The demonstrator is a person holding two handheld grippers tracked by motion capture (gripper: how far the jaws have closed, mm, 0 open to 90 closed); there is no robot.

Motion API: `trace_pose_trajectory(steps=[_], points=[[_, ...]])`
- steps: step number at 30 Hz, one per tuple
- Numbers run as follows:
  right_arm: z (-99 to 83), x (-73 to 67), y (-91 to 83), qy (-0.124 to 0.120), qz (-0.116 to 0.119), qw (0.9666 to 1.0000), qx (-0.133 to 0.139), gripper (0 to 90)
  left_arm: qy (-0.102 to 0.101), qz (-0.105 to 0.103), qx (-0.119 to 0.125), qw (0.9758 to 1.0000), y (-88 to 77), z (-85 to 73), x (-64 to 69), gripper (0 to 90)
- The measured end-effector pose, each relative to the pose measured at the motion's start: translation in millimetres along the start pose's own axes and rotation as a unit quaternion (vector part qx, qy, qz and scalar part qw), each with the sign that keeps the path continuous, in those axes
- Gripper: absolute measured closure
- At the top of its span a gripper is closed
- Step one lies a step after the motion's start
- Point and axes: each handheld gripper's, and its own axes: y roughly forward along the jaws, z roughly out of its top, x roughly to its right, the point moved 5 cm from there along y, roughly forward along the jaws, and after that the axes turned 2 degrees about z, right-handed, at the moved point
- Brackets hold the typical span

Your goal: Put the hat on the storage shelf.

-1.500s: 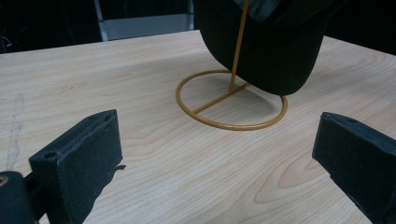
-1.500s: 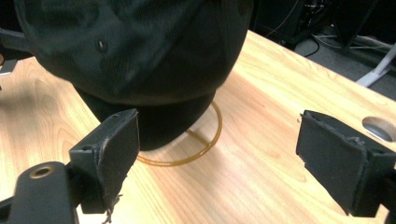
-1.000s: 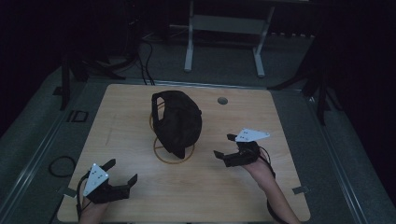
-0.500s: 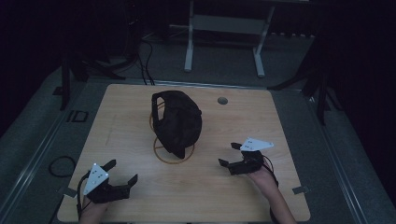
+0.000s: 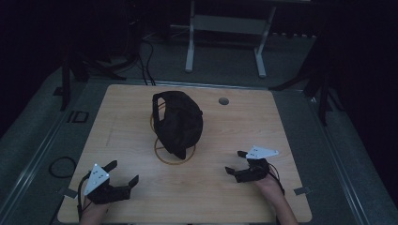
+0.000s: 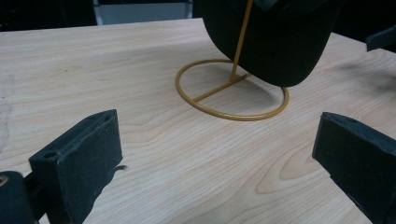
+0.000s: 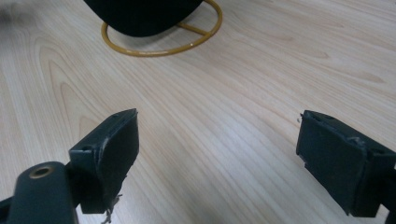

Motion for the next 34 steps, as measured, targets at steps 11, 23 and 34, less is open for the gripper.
trace_pose_trajectory(steps=[11, 23, 34], points=[[-17.6, -2.2, -14.2, 0.000, -0.011, 0.9999, -0.004, 13.1, 0.000, 0.003, -0.002, 1.0000, -0.3, -0.9, -0.9, 2.0], [-27.3, -7.1, -27.3, 0.003, -0.015, 0.9998, 0.011, 13.2, 0.001, 0.000, -0.002, 1.0000, 0.4, -1.3, -0.2, 2.0], [-27.8, -5.3, -25.6, 0.004, -0.021, 0.9997, 0.007, 13.4, 0.003, -0.005, -0.001, 1.0000, 0.3, -1.6, 0.2, 2.0]])
